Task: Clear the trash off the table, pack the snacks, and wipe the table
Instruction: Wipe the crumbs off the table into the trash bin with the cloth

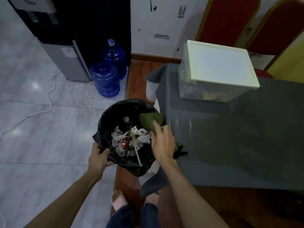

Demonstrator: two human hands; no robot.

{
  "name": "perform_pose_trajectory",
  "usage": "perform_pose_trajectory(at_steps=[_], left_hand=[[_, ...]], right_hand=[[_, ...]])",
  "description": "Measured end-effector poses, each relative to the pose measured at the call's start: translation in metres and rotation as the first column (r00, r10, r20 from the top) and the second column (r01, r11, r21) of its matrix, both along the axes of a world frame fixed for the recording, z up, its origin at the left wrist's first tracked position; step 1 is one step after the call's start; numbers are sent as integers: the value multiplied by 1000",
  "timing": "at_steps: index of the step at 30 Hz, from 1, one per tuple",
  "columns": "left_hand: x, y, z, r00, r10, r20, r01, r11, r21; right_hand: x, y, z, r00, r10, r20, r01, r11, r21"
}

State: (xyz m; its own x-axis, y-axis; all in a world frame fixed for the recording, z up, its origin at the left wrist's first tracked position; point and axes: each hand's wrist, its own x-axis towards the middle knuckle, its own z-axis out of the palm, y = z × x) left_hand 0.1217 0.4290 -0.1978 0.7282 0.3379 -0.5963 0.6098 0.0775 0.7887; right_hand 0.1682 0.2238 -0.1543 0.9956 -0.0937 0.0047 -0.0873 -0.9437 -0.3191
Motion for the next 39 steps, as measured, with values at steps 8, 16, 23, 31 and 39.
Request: perform_pose_trajectory(at_steps=[8, 16, 23, 31, 39], left_hand=[[-2, -3, 0, 1000, 23, -8, -23, 1000, -3], [-6, 11, -2, 999, 9, -33, -11, 998, -64], [-11, 54, -39, 994, -8, -106, 2, 998, -55], [9, 63, -154, 959, 125, -254, -176, 966, -189], [43, 40, -309, 901, 199, -384, -387, 768, -510]], right_hand=[[2, -90, 27, 868, -424, 260, 415, 905, 91], [7, -62, 20, 969, -137, 206, 113, 986, 125], [75, 10, -40, 819, 20, -574, 146, 959, 242], [106, 37, -181, 666, -68, -742, 300, 936, 183], [121, 38, -363, 690, -285, -665, 379, 925, -4]])
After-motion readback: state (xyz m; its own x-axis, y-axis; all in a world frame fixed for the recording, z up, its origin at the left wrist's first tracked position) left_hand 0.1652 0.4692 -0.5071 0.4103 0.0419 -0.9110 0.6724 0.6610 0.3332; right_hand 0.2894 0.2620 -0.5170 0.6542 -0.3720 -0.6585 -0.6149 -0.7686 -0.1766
